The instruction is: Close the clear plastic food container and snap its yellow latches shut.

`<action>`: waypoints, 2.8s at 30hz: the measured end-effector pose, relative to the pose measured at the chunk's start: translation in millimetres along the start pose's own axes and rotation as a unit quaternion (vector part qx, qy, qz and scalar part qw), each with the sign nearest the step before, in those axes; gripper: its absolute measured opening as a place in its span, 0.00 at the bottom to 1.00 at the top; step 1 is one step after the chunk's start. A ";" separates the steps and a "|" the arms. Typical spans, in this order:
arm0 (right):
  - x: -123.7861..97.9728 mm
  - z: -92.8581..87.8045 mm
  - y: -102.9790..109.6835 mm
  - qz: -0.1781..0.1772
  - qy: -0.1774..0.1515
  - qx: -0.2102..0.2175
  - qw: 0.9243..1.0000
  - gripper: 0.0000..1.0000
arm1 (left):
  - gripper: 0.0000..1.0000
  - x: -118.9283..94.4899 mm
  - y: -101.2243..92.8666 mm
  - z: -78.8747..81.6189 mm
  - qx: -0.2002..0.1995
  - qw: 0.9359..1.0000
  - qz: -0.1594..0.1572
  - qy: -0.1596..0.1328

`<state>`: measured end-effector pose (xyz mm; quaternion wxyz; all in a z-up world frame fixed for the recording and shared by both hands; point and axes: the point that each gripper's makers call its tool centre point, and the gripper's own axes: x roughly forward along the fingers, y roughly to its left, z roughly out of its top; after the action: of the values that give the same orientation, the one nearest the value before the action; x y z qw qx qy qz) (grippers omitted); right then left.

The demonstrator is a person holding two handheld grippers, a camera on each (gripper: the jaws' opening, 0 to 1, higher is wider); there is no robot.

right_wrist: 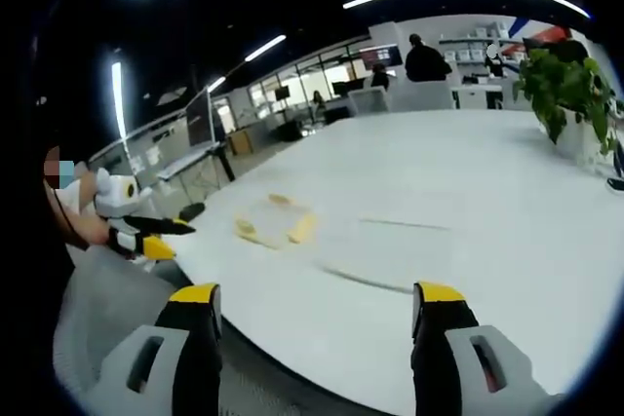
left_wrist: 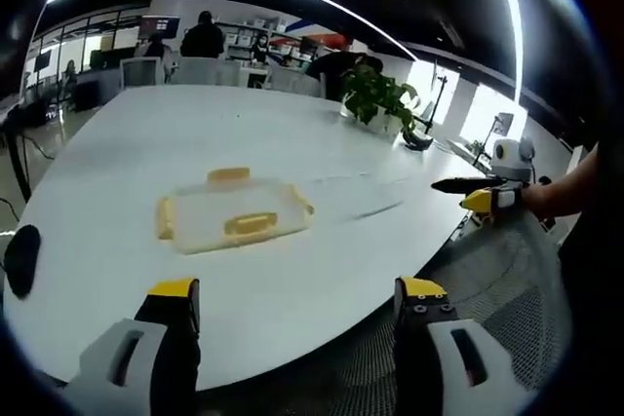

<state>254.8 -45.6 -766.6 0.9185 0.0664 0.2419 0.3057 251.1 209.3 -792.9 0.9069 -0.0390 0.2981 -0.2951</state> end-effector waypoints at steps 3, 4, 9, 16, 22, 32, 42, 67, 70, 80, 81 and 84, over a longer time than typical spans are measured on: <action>0.2 -0.3 -0.2 0.000 0.000 0.002 1.000 0.82 | 0.89 -0.2 1.5 1.8 -0.008 1.000 0.003 -0.006; 0.2 -0.5 -0.5 0.000 0.001 0.002 1.000 0.84 | 0.91 0.7 1.8 -1.3 -0.007 1.000 0.004 0.002; -2.1 11.1 2.5 0.010 -0.033 0.012 0.999 0.89 | 0.99 0.2 -1.3 2.1 -0.017 1.000 -0.002 -0.006; -2.5 16.4 2.6 0.008 -0.042 0.016 0.999 0.87 | 0.99 1.3 -5.0 1.6 0.004 1.000 -0.007 0.003; -2.6 23.4 2.5 0.009 -0.044 0.014 0.999 0.85 | 0.94 -0.8 -3.5 7.3 0.034 0.999 -0.004 0.006; -4.1 31.4 7.1 0.016 -0.041 0.004 0.999 0.82 | 0.87 0.9 -4.4 5.3 0.048 0.998 -0.009 0.027; -3.6 31.2 3.5 0.011 -0.041 0.008 0.999 0.80 | 0.87 1.0 -4.3 6.5 0.042 0.999 -0.011 0.023; 0.5 33.3 -1.7 0.007 -0.040 0.000 0.999 0.78 | 0.82 0.6 -1.9 6.4 0.039 0.999 -0.010 0.026; 0.4 34.1 -1.6 0.008 -0.039 -0.006 0.999 0.78 | 0.82 1.1 -1.3 5.7 0.040 0.999 -0.011 0.027; 9.0 49.8 3.7 0.017 -0.040 -0.028 0.999 0.79 | 0.81 5.2 3.5 12.4 0.062 0.997 -0.022 0.028; 9.6 50.8 3.8 0.017 -0.040 -0.031 0.999 0.79 | 0.81 5.5 4.4 12.9 0.063 0.997 -0.021 0.028; 12.5 54.7 4.8 0.019 -0.041 -0.034 0.998 0.79 | 0.81 6.5 8.1 14.8 0.065 0.997 -0.021 0.029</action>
<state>287.5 -32.9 -722.6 0.9235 0.0523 0.1923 0.3277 267.8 210.7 -786.2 0.8920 0.0222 0.3036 -0.3342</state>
